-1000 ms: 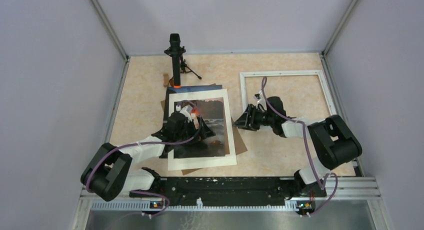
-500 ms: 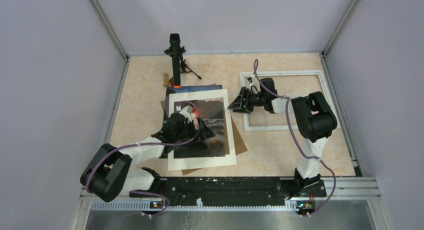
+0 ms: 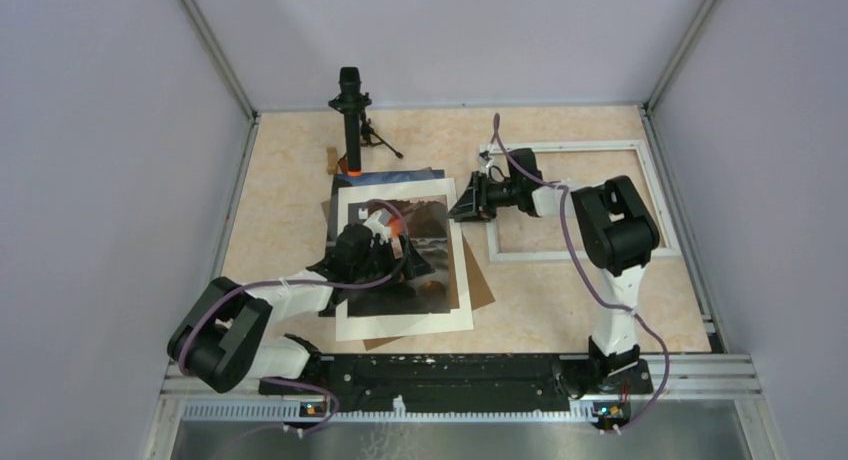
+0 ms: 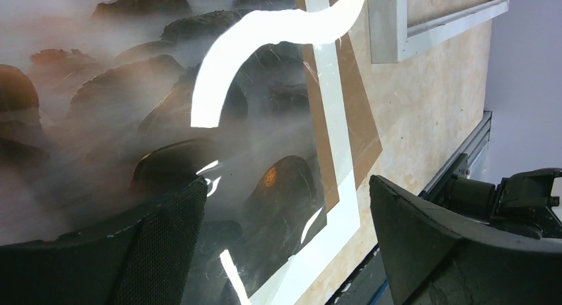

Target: Put the photo into the frame

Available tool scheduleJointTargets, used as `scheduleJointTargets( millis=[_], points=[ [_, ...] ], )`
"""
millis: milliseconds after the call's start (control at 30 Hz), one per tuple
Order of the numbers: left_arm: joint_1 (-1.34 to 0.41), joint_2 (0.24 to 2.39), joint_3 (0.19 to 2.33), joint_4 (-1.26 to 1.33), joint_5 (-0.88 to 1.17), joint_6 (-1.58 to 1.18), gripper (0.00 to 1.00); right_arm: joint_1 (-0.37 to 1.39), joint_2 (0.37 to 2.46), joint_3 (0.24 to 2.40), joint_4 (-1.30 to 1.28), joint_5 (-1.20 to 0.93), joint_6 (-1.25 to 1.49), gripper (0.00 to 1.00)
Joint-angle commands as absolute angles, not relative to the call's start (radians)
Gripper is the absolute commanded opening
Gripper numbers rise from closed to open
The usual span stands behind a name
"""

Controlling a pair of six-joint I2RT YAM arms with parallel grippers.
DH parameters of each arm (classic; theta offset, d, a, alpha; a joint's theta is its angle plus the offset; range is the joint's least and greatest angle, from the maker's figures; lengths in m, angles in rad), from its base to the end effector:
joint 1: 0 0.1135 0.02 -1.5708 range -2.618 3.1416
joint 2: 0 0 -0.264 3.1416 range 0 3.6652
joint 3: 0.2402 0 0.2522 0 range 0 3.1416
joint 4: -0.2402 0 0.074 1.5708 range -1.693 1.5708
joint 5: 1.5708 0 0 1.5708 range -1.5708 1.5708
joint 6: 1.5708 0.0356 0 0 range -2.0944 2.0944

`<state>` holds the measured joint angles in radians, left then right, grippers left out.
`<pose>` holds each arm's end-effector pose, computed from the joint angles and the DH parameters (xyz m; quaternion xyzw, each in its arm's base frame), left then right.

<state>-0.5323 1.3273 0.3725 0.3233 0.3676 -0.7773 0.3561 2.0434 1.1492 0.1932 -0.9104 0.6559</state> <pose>0.1946 -0.1295 0.1411 -0.0250 0.8802 -0.4002 0.2537 0.3778 0.1705 0.1333 -0.0615 0.8331 0.5322 0.1378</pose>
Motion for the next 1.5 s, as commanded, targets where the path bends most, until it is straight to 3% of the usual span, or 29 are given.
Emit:
scheduleJointTargets(
  millis=[0, 133, 233, 467, 700, 933, 1267, 1467],
  points=[
    [-0.538, 1.402, 0.335, 0.124, 0.314, -0.717, 0.98, 0.377, 2.025, 1.14, 0.22, -0.968, 0.664, 0.4],
    [-0.538, 1.404, 0.353, 0.117, 0.31, -0.701, 0.98, 0.377, 2.0, 1.144, 0.136, -0.968, 0.596, 0.21],
    [-0.538, 1.382, 0.369, 0.11, 0.339, -0.681, 0.98, 0.369, 1.95, 1.109, 0.094, -0.935, 0.566, 0.0],
    [-0.538, 1.147, 0.413, 0.059, 0.421, -0.636, 0.98, 0.315, 1.681, 0.961, -0.037, -0.787, 0.524, 0.0],
    [-0.538, 1.041, 0.533, -0.063, 0.463, -0.61, 0.98, 0.284, 1.431, 0.903, -0.166, -0.442, 0.641, 0.0],
    [-0.537, 1.039, 0.587, -0.128, 0.479, -0.594, 0.98, 0.229, 1.211, 0.82, -0.189, -0.052, 0.915, 0.0],
    [-0.538, 1.131, 0.602, -0.067, 0.571, -0.637, 0.98, 0.164, 1.149, 0.595, 0.133, 0.112, 1.253, 0.0],
    [-0.539, 1.298, 0.566, 0.245, 0.697, -0.872, 0.98, 0.245, 1.114, 0.497, 0.186, 0.175, 1.272, 0.0]
  ],
)
